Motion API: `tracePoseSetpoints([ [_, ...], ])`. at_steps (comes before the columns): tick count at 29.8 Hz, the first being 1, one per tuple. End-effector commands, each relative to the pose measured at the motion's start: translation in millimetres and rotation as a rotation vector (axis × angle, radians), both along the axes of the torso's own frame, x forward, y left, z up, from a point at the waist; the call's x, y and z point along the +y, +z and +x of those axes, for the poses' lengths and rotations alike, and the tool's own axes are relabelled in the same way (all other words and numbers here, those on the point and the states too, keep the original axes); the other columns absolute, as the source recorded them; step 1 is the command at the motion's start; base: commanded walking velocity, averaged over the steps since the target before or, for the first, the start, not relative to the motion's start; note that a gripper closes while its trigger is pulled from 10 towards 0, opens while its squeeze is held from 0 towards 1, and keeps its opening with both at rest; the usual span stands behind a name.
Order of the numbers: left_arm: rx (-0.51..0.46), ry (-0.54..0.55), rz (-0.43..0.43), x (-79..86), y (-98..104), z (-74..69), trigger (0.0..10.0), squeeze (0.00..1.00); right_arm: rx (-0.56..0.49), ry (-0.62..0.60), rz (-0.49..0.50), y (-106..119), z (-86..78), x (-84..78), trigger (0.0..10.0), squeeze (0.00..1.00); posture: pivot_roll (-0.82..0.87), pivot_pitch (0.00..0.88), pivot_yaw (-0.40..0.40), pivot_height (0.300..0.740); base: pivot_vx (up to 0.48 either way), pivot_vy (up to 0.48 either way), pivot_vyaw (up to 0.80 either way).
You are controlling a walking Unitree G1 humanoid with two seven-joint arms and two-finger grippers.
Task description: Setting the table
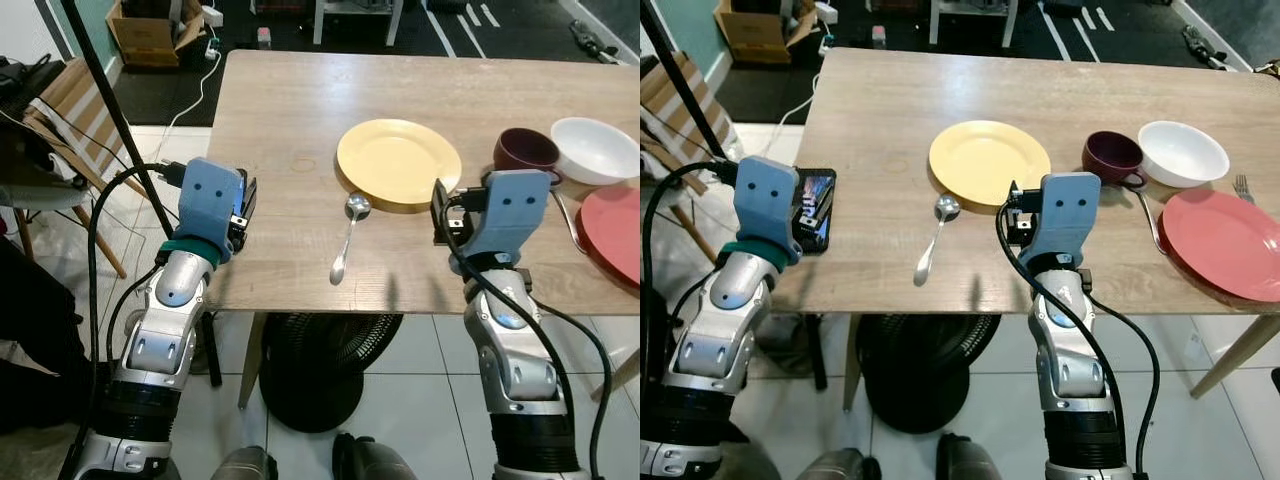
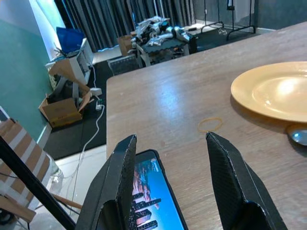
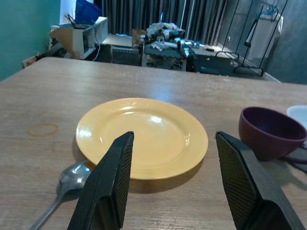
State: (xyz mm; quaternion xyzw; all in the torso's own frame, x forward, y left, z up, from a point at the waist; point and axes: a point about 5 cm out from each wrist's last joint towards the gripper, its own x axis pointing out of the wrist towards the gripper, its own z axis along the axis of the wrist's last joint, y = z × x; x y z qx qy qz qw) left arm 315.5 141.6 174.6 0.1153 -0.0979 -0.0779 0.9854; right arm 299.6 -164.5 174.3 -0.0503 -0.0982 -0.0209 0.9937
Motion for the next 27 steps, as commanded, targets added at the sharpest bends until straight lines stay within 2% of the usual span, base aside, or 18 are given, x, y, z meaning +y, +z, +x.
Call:
tracePoseSetpoints([
  [1, 0.018, -0.010, -0.006, -0.3, -3.2, -2.4, 10.0, 0.00, 0.013, 0.016, -0.008, -1.1, 0.0, 3.8, 10.0, 0.00, 0.03, 0.012, 0.031, 0.740, 0.000, 0.000, 0.00],
  [2, 0.018, -0.010, -0.006, -0.3, -3.2, -2.4, 10.0, 0.00, 0.013, 0.016, -0.008, -1.1, 0.0, 3.8, 10.0, 0.00, 0.03, 0.012, 0.031, 0.740, 0.000, 0.000, 0.00],
  [3, 0.022, -0.020, -0.003, 0.9, -2.5, -3.3, 10.0, 0.00, 0.036, 0.069, -0.031, -2.3, 0.9, 12.5, 10.0, 0.00, 0.04, 0.011, 0.030, 0.740, 0.000, 0.000, 0.00],
  [5, 0.022, -0.020, -0.003, 0.9, -2.5, -3.3, 10.0, 0.00, 0.036, 0.069, -0.031, -2.3, 0.9, 12.5, 10.0, 0.00, 0.04, 0.011, 0.030, 0.740, 0.000, 0.000, 0.00],
  [6, 0.034, -0.028, 0.008, 3.2, -1.7, -3.9, 10.0, 0.00, 0.074, 0.117, -0.055, -4.2, 2.3, 21.5, 10.0, 0.00, 0.05, 0.013, 0.029, 0.740, 0.000, 0.000, 0.00],
  [8, 0.034, -0.028, 0.008, 3.2, -1.7, -3.9, 10.0, 0.00, 0.074, 0.117, -0.055, -4.2, 2.3, 21.5, 10.0, 0.00, 0.05, 0.013, 0.029, 0.740, 0.000, 0.000, 0.00],
  [9, 0.054, -0.037, 0.029, 5.5, -1.8, -6.0, 10.0, 0.00, 0.126, 0.191, -0.038, -7.2, 2.0, 33.5, 10.0, 0.00, 0.06, 0.018, 0.021, 0.740, 0.000, 0.000, 0.00],
  [12, 0.054, -0.037, 0.029, 5.5, -1.8, -6.0, 10.0, 0.00, 0.126, 0.191, -0.038, -7.2, 2.0, 33.5, 10.0, 0.00, 0.06, 0.018, 0.021, 0.740, 0.000, 0.000, 0.00],
  [13, 0.069, -0.040, 0.044, 7.2, -3.2, -7.9, 10.0, 0.00, 0.170, 0.276, -0.041, -12.2, 0.4, 48.0, 10.0, 0.00, 0.07, 0.020, 0.019, 0.740, 0.000, 0.000, 0.00],
  [15, 0.069, -0.040, 0.044, 7.2, -3.2, -7.9, 10.0, 0.00, 0.170, 0.276, -0.041, -12.2, 0.4, 48.0, 10.0, 0.00, 0.07, 0.020, 0.019, 0.740, 0.000, 0.000, 0.00],
  [16, 0.082, -0.035, 0.055, 7.4, -5.2, -9.3, 10.0, 0.00, 0.223, 0.328, -0.055, -21.8, 2.4, 63.8, 10.0, 0.00, 0.08, 0.023, 0.013, 0.740, 0.000, 0.000, 0.00],
  [19, 0.082, -0.035, 0.055, 7.4, -5.2, -9.3, 10.0, 0.00, 0.223, 0.328, -0.055, -21.8, 2.4, 63.8, 10.0, 0.00, 0.08, 0.023, 0.013, 0.740, 0.000, 0.000, 0.00],
  [20, 0.093, -0.022, 0.067, 8.8, -6.9, -10.5, 10.0, 0.00, 0.279, 0.337, -0.066, -33.4, 7.8, 76.4, 10.0, 0.00, 0.10, 0.033, 0.010, 0.740, 0.000, 0.000, 0.00],
  [21, 0.093, -0.022, 0.067, 8.8, -6.9, -10.5, 10.0, 0.00, 0.279, 0.337, -0.066, -33.4, 7.8, 76.4, 10.0, 0.00, 0.10, 0.033, 0.010, 0.740, 0.000, 0.000, 0.00],
  [22, 0.104, 0.005, 0.084, 17.0, -8.5, -13.9, 10.0, 0.00, 0.326, 0.337, -0.073, -44.6, 12.8, 88.1, 10.0, 0.00, 0.13, 0.064, -0.002, 0.740, 0.000, 0.000, 0.00],
  [24, 0.104, 0.005, 0.084, 17.0, -8.5, -13.9, 10.0, 0.00, 0.326, 0.337, -0.073, -44.6, 12.8, 88.1, 10.0, 0.00, 0.13, 0.064, -0.002, 0.740, 0.000, 0.000, 0.00],
  [25, 0.120, 0.057, 0.122, 36.3, -9.2, -22.7, 10.0, 0.00, 0.385, 0.351, -0.063, -57.1, 15.5, 103.3, 10.0, 0.00, 0.16, 0.091, -0.016, 0.740, 0.000, 0.000, 0.00],
  [27, 0.123, 0.077, 0.134, 43.8, -8.4, -26.6, 10.0, 0.00, 0.403, 0.352, -0.061, -60.5, 15.3, 106.3, 10.0, 0.00, 0.17, 0.098, -0.022, 0.740, 0.000, 0.000, 0.00],
])
